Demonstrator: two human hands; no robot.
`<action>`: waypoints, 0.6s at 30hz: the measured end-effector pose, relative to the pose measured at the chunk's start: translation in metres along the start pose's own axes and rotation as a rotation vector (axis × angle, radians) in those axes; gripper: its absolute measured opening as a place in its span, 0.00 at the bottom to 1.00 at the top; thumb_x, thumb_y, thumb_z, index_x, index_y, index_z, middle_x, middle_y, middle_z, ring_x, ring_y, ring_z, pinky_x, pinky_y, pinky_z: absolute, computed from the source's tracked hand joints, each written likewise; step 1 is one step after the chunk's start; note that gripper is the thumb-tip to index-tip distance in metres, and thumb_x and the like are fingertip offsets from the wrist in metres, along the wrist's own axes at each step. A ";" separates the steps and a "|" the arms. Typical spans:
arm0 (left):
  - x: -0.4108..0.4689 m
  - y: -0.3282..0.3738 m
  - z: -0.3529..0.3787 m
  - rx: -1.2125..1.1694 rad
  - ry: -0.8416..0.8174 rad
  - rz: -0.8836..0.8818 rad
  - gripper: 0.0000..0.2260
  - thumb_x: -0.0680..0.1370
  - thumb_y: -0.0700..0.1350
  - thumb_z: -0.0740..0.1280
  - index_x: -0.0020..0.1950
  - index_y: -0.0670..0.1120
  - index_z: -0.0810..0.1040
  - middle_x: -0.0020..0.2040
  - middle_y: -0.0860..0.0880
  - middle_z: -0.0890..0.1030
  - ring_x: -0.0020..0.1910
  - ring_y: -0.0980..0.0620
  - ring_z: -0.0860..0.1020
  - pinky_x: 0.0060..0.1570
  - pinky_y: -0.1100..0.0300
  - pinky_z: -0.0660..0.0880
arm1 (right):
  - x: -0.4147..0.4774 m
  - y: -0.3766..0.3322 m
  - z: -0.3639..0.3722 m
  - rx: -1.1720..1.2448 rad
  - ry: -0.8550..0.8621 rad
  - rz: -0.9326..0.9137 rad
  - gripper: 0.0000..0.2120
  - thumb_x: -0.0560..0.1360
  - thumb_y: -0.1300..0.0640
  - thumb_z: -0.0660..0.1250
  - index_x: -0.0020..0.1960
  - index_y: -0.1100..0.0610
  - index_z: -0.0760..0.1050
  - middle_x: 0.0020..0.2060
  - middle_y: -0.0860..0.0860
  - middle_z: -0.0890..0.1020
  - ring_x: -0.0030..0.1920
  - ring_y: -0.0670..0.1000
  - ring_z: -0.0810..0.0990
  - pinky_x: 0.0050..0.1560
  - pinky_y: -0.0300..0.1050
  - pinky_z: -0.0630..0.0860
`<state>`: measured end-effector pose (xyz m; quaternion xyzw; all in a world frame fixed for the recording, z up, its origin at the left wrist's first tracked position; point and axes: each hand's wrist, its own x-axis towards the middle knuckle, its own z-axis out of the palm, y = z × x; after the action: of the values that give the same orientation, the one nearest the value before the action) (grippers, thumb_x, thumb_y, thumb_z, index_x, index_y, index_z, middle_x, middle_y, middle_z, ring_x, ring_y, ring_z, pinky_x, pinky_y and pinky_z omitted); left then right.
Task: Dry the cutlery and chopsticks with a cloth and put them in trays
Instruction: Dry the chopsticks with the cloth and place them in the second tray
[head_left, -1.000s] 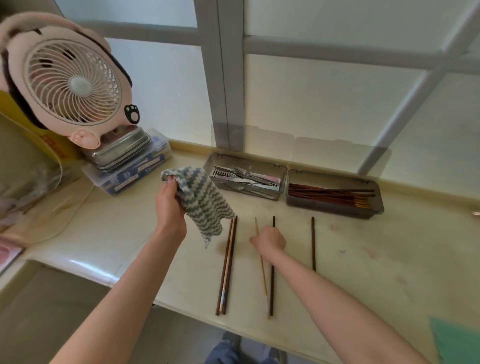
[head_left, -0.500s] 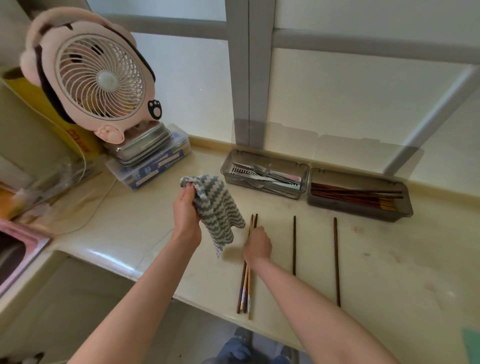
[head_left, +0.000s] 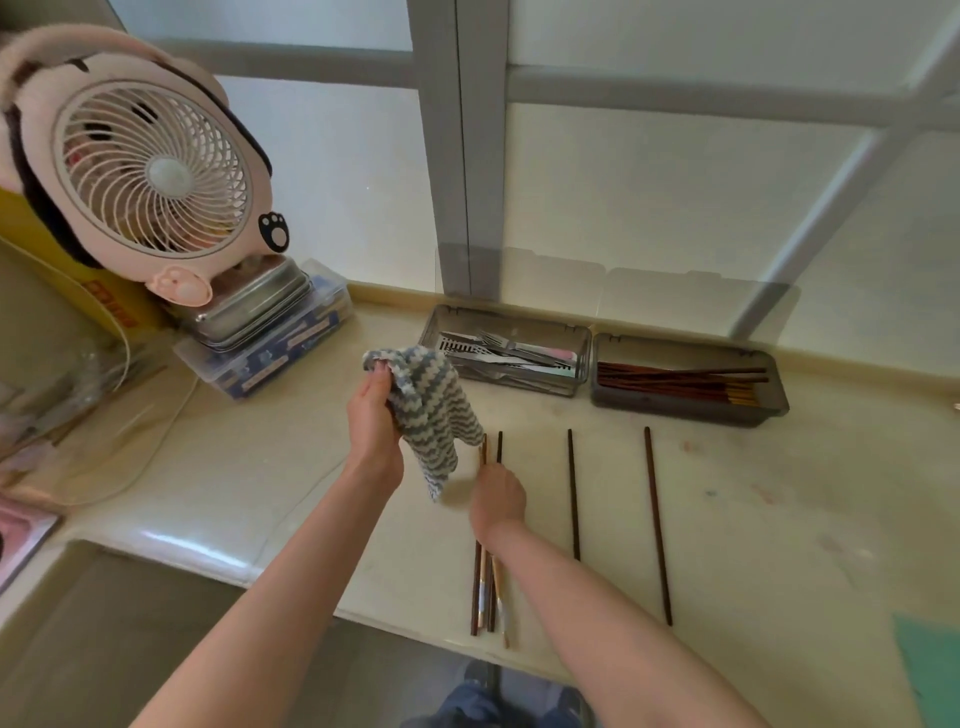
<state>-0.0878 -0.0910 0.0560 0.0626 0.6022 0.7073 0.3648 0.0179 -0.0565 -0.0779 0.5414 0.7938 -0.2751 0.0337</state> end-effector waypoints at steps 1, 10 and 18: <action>0.000 0.000 0.000 0.000 -0.005 0.000 0.16 0.82 0.48 0.53 0.63 0.41 0.73 0.56 0.45 0.79 0.51 0.51 0.78 0.47 0.58 0.75 | 0.001 -0.001 -0.002 0.016 -0.001 0.031 0.13 0.78 0.67 0.57 0.59 0.62 0.75 0.57 0.56 0.78 0.59 0.56 0.77 0.54 0.45 0.74; 0.010 -0.001 0.001 0.025 -0.042 -0.002 0.17 0.82 0.48 0.54 0.64 0.41 0.73 0.58 0.44 0.79 0.55 0.48 0.77 0.47 0.58 0.75 | 0.012 0.009 -0.013 0.366 -0.135 0.332 0.03 0.74 0.62 0.63 0.42 0.60 0.75 0.42 0.56 0.84 0.38 0.55 0.84 0.40 0.45 0.81; 0.016 -0.010 0.010 0.396 -0.249 -0.229 0.15 0.81 0.49 0.58 0.56 0.40 0.77 0.47 0.44 0.81 0.46 0.48 0.79 0.45 0.57 0.74 | 0.026 0.037 -0.102 0.969 -0.152 0.144 0.05 0.76 0.68 0.65 0.43 0.62 0.72 0.32 0.58 0.79 0.25 0.50 0.78 0.26 0.42 0.78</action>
<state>-0.0894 -0.0740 0.0439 0.1510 0.6827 0.5165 0.4944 0.0642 0.0232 -0.0155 0.5267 0.5304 -0.6482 -0.1452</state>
